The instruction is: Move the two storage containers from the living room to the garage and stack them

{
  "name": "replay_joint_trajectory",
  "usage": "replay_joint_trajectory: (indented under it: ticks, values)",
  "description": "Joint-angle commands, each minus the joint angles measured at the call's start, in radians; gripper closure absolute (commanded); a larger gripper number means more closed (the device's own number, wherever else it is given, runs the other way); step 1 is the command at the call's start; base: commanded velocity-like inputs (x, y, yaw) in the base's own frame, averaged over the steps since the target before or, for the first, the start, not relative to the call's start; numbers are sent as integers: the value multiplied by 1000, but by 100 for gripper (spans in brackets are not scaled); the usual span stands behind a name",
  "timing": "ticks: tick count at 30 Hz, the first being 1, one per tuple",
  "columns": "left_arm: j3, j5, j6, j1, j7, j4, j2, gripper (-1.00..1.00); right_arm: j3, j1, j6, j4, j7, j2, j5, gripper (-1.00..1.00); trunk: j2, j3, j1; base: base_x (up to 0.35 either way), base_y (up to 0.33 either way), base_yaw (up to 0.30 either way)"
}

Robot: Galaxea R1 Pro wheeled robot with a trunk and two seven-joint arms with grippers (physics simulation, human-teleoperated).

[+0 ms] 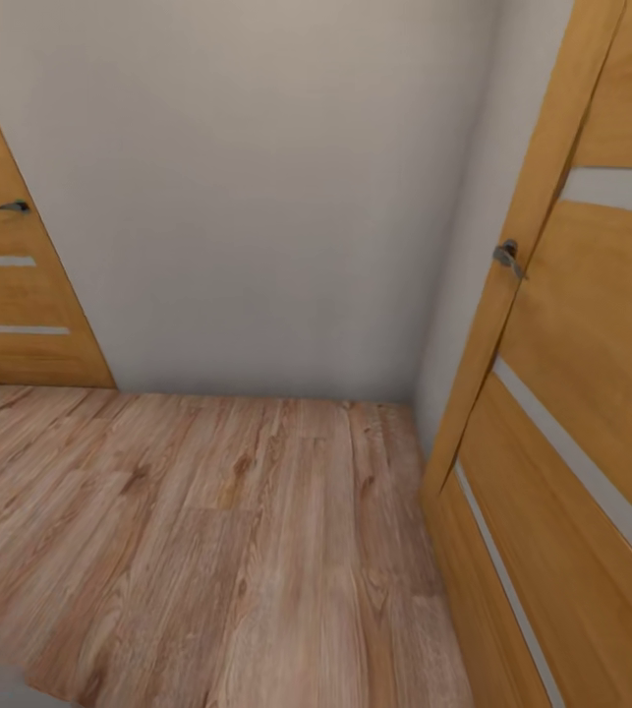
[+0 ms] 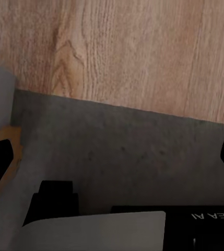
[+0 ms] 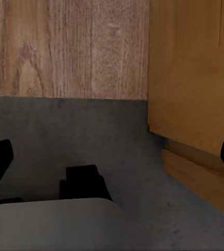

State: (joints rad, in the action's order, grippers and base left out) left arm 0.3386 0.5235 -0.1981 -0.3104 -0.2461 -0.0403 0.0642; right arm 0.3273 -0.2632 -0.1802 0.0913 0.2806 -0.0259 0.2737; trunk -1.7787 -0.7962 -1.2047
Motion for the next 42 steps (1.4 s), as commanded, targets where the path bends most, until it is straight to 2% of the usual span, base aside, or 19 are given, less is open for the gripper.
replay_joint_trajectory:
  ticks: [1, 31, 42]
  values:
    - [8, 10, -3, -1, -4, 1, 0, -100, 9, -1, -4, -1, 3, 0, 10, -100, 0, -1, -1, 338, 0, 0]
    - [9, 10, -3, -1, -4, 1, 0, -100, 9, -1, -3, -1, 3, 0, 10, -100, 0, -1, -1, 338, -1, 0]
    - [9, 10, -3, -1, -4, 1, 0, -100, 9, -1, -3, -1, 3, 0, 10, -100, 0, -1, -1, 338, -77, 0]
